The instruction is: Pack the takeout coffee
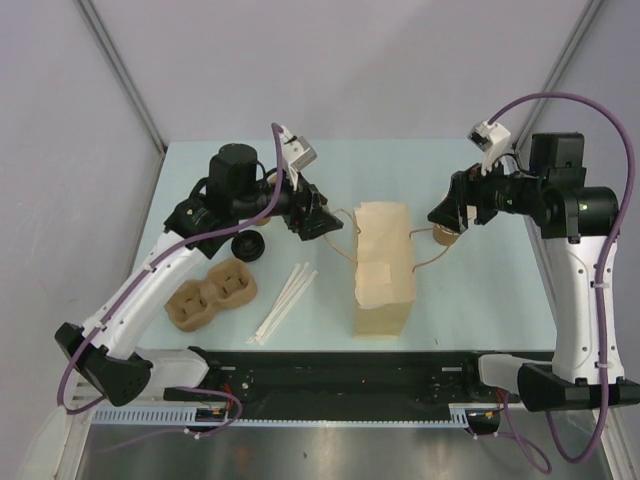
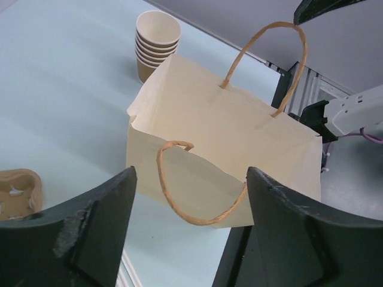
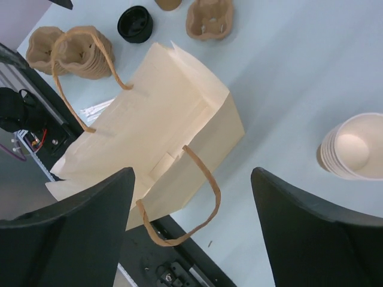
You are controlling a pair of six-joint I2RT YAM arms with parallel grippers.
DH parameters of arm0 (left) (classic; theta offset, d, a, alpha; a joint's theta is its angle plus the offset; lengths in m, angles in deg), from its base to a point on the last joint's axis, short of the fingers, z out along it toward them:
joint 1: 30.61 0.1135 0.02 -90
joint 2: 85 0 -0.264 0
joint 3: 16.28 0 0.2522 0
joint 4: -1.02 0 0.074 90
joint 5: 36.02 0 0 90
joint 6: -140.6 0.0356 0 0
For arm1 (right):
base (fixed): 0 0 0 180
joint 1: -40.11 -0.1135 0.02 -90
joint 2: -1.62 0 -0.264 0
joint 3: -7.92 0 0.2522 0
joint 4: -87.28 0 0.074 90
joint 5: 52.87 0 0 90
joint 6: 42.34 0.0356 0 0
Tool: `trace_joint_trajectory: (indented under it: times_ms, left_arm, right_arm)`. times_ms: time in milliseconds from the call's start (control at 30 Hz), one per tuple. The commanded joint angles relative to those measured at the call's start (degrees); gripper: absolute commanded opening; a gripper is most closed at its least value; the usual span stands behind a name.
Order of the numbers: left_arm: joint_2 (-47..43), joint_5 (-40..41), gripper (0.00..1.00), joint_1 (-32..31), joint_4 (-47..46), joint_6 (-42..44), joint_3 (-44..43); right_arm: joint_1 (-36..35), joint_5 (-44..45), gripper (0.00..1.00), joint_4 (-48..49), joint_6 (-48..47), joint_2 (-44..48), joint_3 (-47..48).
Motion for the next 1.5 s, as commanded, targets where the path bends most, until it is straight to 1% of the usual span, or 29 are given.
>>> trace_joint_trajectory:
  times_ms: [0,67,133,167,200,267,300,333,367,467,500,567,600,700,733,800,833,900,933,1000,1033,1067,1133,1167,1233,1267,1300,1367,1467]
  left_arm:
    - [-0.81,-2.58,0.83,0.13,0.62,1.62,-2.66]
    - [-1.77,-4.51,0.86,0.92,-0.34,1.18,-2.58]
    - [-2.65,-6.36,0.88,3.38,-1.48,0.65,-2.66]
    - [-3.44,-9.41,0.90,4.52,-2.88,0.56,-2.84]
    - [-3.71,-10.58,0.92,7.40,-3.50,0.48,-3.71]
    - [-4.67,-13.12,0.96,10.75,-5.52,-0.14,-4.51]
    - [-4.77,-13.57,0.97,13.81,-5.79,0.12,-5.38]
    - [-4.59,-13.58,0.98,15.15,-4.40,0.73,-6.17]
    - [-4.24,-13.40,0.98,16.29,-3.17,2.57,-6.96]
    - [-2.22,-11.74,0.98,21.47,0.53,3.64,-9.51]
    - [-0.91,-9.90,0.98,22.19,1.14,3.73,-9.78]
    - [0.67,-7.26,0.98,23.51,3.52,6.96,-10.92]
    - [2.60,-4.99,0.97,23.95,3.96,7.67,-11.27]
    - [5.86,-2.34,0.97,25.27,4.84,10.22,-13.99]
    - [8.56,-0.67,0.97,25.53,5.19,10.75,-14.96]
    - [11.13,1.53,0.97,26.06,5.28,12.42,-17.60]
    - [14.19,3.80,0.97,26.15,5.19,13.04,-18.56]
    - [17.36,5.93,0.96,26.24,4.67,14.27,-21.46]
    - [20.43,7.59,0.96,26.24,4.41,14.62,-22.52]
    - [24.39,8.48,0.95,26.33,4.92,15.67,-26.99]
    - [26.41,9.53,0.95,26.24,5.71,16.20,-28.75]
    - [30.87,10.06,0.95,26.24,6.07,16.55,-32.25]
    - [35.63,10.85,0.94,26.24,7.56,17.69,-35.96]
    - [39.75,12.25,0.93,26.33,8.18,18.05,-39.54]
    - [44.26,13.23,0.93,26.24,9.32,19.01,-42.99]
    - [47.93,14.36,0.92,26.24,9.50,19.37,-45.79]
    - [49.36,14.98,0.92,26.24,9.67,19.72,-46.95]
    - [51.65,16.21,0.91,26.24,9.33,20.51,-48.19]
    - [54.46,18.15,0.89,26.33,9.15,22.35,-47.93]
  right_arm:
    - [-0.46,0.52,0.86,0.10,-2.82,-2.88,6.72]
    - [-1.86,1.39,0.87,0.89,-3.61,-3.85,8.31]
    - [-4.22,2.53,0.87,2.64,-5.27,-5.52,10.16]
    - [-5.20,2.97,0.87,3.35,-6.24,-6.22,10.68]
    - [-6.25,3.59,0.87,3.70,-7.04,-7.01,11.82]
    - [-9.15,5.26,0.87,3.79,-10.55,-9.64,12.88]
    - [-10.03,6.05,0.87,3.62,-11.78,-10.52,13.76]
    - [-11.26,7.79,0.87,3.36,-14.83,-12.45,14.03]
    - [-13.36,9.03,0.87,3.35,-16.17,-13.34,14.20]
    - [-16.97,12.81,0.87,3.53,-19.95,-16.68,14.38]
    - [-17.51,13.34,0.87,3.79,-20.22,-17.38,14.47]
    - [-18.30,14.14,0.87,4.14,-20.75,-19.40,14.38]
    - [-18.91,14.49,0.86,4.23,-20.84,-19.93,14.47]
    - [-20.14,15.80,0.80,4.23,-21.98,-21.95,13.86]
    - [-20.32,16.07,0.77,4.41,-22.25,-22.31,13.68]
    - [-20.94,16.86,0.74,4.76,-22.51,-23.36,13.24]
    - [-21.03,16.95,0.71,4.85,-22.51,-23.63,13.15]
    - [-21.38,17.39,0.69,4.76,-22.95,-24.59,12.80]
    - [-21.73,17.65,0.68,4.85,-23.04,-24.94,12.71]
    - [-21.99,18.01,0.66,4.76,-23.13,-25.38,12.01]
    - [-22.25,18.09,0.64,4.67,-23.48,-25.47,11.83]
    - [-22.34,18.27,0.63,4.58,-23.48,-25.47,11.57]
    - [-22.52,18.53,0.60,4.58,-23.65,-25.74,11.04]
    - [-22.61,18.62,0.59,4.67,-23.65,-25.74,10.78]
    - [-22.52,18.62,0.56,4.50,-23.57,-25.83,10.60]
    - [-22.61,18.62,0.54,4.50,-23.65,-25.83,10.51]
    - [-22.52,18.45,0.52,4.50,-23.65,-25.83,10.43]
    - [-22.61,18.36,0.51,4.41,-23.74,-25.65,10.43]
    - [-22.70,18.36,0.49,4.32,-23.92,-25.65,10.86]
